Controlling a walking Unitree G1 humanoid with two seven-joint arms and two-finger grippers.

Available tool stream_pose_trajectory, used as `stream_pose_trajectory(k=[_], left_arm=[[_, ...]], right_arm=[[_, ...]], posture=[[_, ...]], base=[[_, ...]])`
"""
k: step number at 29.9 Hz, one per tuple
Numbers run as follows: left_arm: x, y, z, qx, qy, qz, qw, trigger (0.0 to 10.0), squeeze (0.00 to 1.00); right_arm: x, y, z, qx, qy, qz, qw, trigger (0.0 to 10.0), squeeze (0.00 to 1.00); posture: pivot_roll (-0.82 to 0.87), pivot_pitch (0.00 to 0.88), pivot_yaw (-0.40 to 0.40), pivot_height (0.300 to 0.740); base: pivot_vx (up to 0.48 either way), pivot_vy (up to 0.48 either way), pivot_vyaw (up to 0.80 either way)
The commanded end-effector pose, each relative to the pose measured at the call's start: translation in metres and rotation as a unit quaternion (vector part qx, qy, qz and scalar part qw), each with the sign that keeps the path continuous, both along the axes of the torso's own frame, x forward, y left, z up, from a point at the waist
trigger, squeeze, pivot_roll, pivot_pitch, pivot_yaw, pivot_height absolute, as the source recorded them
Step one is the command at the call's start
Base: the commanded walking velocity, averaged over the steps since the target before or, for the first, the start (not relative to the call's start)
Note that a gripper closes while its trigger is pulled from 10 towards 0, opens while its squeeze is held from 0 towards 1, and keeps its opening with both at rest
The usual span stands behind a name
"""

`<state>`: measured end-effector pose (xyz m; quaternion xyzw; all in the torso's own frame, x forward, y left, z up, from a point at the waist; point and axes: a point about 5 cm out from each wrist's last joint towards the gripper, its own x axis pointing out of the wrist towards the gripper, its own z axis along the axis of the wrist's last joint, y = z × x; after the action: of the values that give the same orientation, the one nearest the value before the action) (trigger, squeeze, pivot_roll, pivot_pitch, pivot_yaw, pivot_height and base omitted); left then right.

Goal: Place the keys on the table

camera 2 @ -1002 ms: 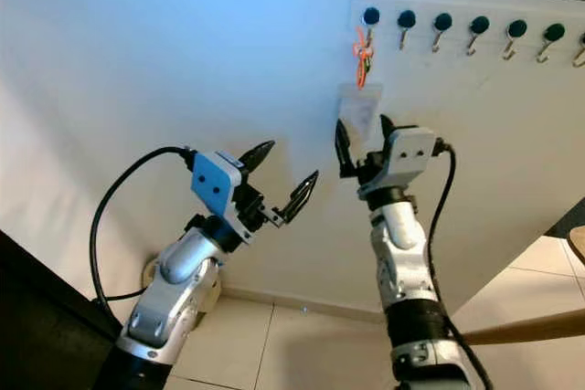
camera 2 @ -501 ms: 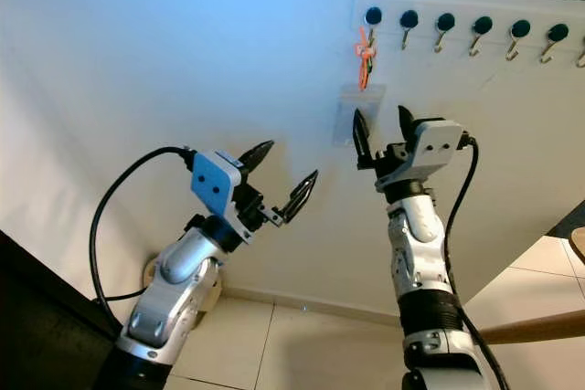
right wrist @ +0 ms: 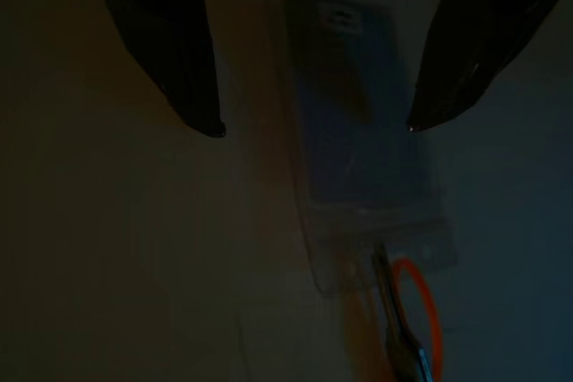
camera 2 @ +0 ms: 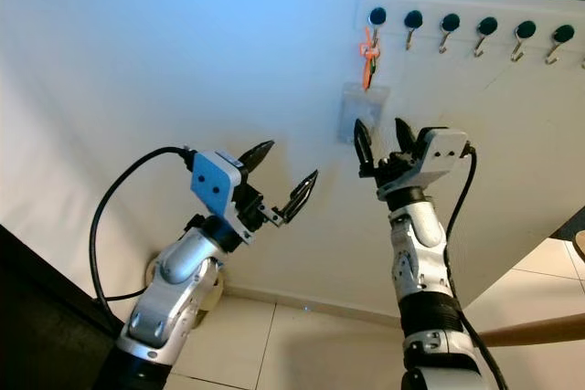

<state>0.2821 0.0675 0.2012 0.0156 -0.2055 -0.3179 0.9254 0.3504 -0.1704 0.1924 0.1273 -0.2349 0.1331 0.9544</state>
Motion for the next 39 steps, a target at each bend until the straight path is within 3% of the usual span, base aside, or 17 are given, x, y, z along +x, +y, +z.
stream_pose_trajectory(k=[1, 8, 16, 25, 35, 39], left_arm=[[-0.002, -0.002, -0.001, -0.003, 0.003, -0.005, 1.0, 10.0, 0.0], [-0.002, -0.002, -0.001, -0.003, 0.002, -0.007, 1.0, 10.0, 0.0], [-0.002, -0.003, -0.001, -0.004, 0.001, -0.007, 1.0, 10.0, 0.0], [-0.003, -0.002, 0.0, -0.005, 0.001, -0.006, 1.0, 10.0, 0.0], [-0.002, -0.003, 0.0, -0.006, 0.002, -0.006, 1.0, 10.0, 0.0], [-0.002, -0.003, 0.0, -0.006, 0.003, -0.006, 1.0, 10.0, 0.0]], right_arm=[[0.0, -0.002, -0.004, 0.015, 0.008, 0.009, 1.0, 10.0, 0.0], [-0.001, 0.005, -0.004, 0.015, 0.005, 0.065, 0.998, 10.0, 0.0], [-0.002, 0.01, -0.007, 0.001, 0.007, 0.088, 0.996, 10.0, 0.0], [-0.006, 0.004, 0.004, -0.021, -0.038, 0.054, 0.998, 10.0, 0.0], [-0.007, -0.007, 0.001, -0.016, -0.036, -0.001, 0.999, 10.0, 0.0], [-0.006, -0.012, -0.009, 0.021, -0.008, -0.01, 1.0, 10.0, 0.0]], posture=[[0.05, 0.142, -0.014, 0.74], [0.05, 0.138, -0.013, 0.74], [0.05, 0.131, -0.017, 0.74], [0.05, 0.136, -0.017, 0.74], [0.05, 0.141, -0.017, 0.74], [0.05, 0.143, -0.016, 0.74]], base=[[0.0, 0.0, 0.0], [0.0, 0.0, 0.0], [0.0, 0.0, 0.0], [0.0, 0.0, 0.0], [0.0, 0.0, 0.0], [0.0, 0.0, 0.0]])
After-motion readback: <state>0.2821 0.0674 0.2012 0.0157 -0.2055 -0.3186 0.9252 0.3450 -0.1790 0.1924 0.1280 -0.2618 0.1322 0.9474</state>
